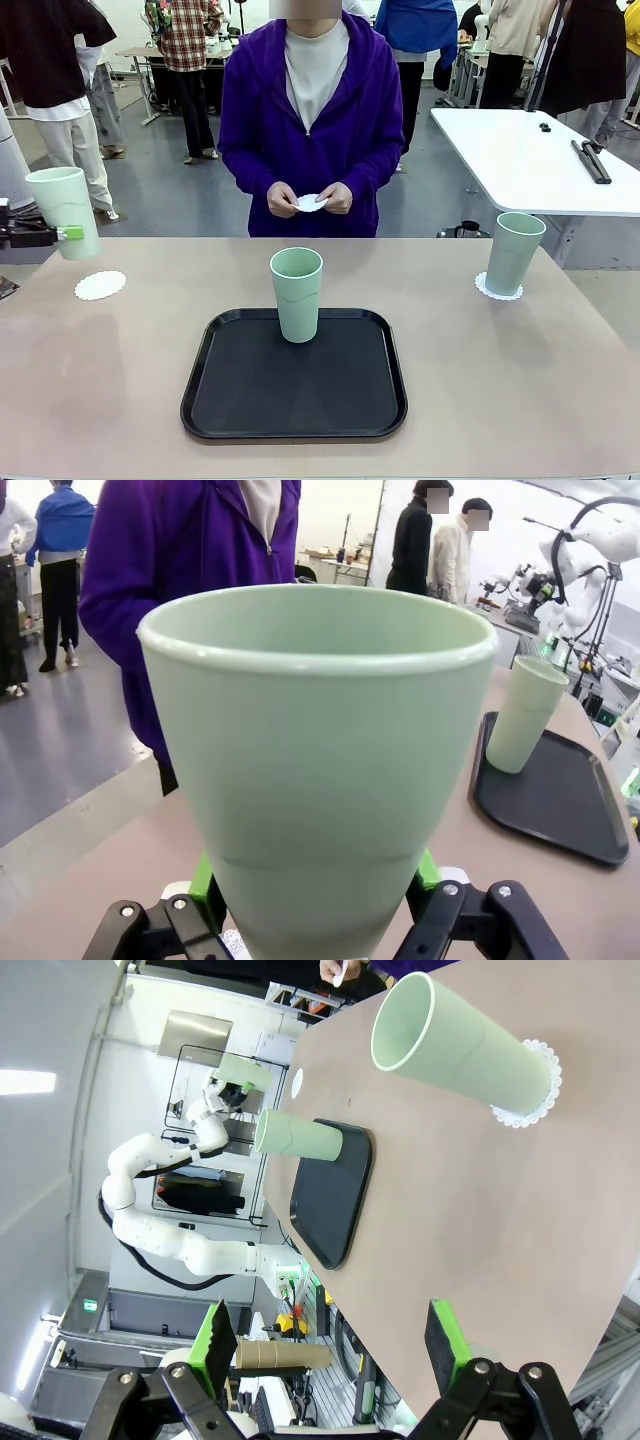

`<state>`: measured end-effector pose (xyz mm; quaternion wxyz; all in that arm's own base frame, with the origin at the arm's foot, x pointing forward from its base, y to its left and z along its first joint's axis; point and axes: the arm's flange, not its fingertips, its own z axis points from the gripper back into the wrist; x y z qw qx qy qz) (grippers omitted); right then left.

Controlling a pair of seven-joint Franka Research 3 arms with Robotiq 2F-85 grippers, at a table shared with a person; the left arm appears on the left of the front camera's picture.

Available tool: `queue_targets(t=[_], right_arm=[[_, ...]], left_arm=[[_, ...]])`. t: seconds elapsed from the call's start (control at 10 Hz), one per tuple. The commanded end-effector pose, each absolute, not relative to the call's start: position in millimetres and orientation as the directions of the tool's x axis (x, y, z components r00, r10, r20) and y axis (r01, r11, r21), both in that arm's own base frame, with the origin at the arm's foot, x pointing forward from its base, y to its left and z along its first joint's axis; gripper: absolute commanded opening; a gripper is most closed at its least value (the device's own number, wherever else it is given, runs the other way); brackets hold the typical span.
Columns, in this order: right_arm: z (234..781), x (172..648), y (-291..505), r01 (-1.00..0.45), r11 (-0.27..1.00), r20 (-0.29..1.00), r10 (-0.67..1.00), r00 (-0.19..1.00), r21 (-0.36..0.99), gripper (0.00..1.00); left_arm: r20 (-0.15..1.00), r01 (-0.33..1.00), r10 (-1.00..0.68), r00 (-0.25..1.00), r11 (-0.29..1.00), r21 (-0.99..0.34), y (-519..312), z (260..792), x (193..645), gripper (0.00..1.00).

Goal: Place coasters on the table and set cups on them.
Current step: Take one Reusable plastic cup from the Flat Tray and place it on a coaster set by the human.

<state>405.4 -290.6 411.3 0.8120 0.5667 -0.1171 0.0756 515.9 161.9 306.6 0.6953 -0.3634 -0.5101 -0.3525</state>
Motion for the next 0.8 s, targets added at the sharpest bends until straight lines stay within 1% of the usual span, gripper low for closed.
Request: queue_targets(t=[0.0,0.5,0.7], right_arm=[[412.0,405.3,-290.9,-0.252,0.351,0.273,-0.011,0.962,0.902,1.00],[412.0,405.3,-290.9,-0.252,0.351,0.273,-0.011,0.962,0.902,1.00],[412.0,405.3,-290.9,-0.252,0.351,0.273,-0.011,0.962,0.902,1.00]], left_arm=[[0.975,0.885,-0.135,0.173,0.456,-0.094,163.9,293.7,528.8,0.84],[0.980,0.907,-0.148,0.131,0.417,-0.058,170.3,261.7,536.1,0.84],[0.984,0.914,-0.159,0.085,0.406,-0.014,171.5,252.2,537.0,0.84]])
